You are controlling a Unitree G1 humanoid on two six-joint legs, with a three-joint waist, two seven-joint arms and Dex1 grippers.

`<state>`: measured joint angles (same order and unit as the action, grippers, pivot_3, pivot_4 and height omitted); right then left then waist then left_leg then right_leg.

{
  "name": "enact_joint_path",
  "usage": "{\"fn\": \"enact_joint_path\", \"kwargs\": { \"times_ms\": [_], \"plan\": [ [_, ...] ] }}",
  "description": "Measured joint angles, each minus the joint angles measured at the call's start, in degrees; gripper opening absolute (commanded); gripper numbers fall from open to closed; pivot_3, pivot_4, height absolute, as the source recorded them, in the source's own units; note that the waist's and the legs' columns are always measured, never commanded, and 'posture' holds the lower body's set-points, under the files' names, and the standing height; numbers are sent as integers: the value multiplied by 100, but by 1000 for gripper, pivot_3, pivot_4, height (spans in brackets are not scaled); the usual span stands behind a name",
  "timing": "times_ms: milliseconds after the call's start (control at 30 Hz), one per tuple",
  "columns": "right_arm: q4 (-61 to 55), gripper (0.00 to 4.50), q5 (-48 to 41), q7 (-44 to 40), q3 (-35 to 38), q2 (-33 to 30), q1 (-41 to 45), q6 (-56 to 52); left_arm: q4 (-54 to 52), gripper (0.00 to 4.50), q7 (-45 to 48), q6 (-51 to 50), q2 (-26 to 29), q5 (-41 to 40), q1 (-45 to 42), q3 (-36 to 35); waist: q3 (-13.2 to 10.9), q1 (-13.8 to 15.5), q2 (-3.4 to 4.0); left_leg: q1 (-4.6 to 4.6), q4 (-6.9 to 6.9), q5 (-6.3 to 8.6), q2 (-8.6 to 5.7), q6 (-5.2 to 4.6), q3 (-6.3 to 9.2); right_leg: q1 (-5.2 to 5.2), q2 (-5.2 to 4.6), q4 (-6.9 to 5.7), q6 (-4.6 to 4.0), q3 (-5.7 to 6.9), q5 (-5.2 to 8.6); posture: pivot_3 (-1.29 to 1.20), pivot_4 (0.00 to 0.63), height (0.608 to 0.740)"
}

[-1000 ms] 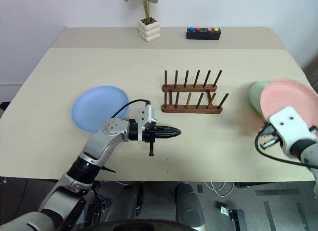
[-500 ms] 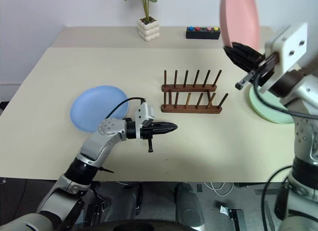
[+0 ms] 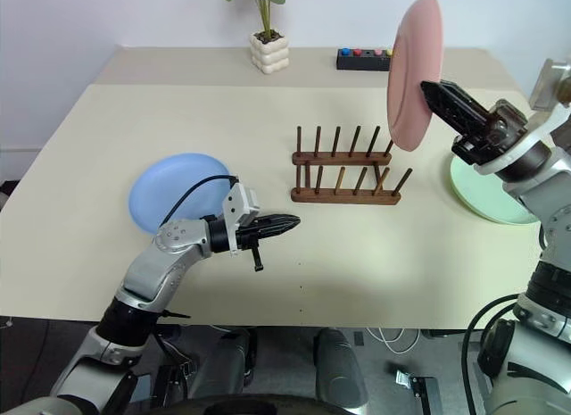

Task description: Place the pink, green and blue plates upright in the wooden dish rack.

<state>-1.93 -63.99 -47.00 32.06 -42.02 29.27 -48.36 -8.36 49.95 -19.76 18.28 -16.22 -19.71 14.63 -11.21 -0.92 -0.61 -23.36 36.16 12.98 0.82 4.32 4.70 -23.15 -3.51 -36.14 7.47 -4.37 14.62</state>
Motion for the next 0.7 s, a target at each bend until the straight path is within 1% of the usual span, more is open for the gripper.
{"fn": "enact_joint_path", "kwargs": {
  "times_ms": [267, 700],
  "plan": [
    [59, 46, -440, 14, 22, 2, -157, -300, -83, 0, -31, -4, 48, -61, 36, -8, 0, -3, 0, 0, 1, 0, 0, 0, 0, 0, 0, 1, 0, 0, 1, 0, 150, 730],
    [737, 46, -441, 55, 29, -23, -175, -361, -85, 0, -58, -6, 50, -70, 37, -11, 0, -4, 0, -1, 1, 0, 0, 0, -1, 0, 1, 1, 0, -1, 0, 0, 150, 730]
  ]
}}
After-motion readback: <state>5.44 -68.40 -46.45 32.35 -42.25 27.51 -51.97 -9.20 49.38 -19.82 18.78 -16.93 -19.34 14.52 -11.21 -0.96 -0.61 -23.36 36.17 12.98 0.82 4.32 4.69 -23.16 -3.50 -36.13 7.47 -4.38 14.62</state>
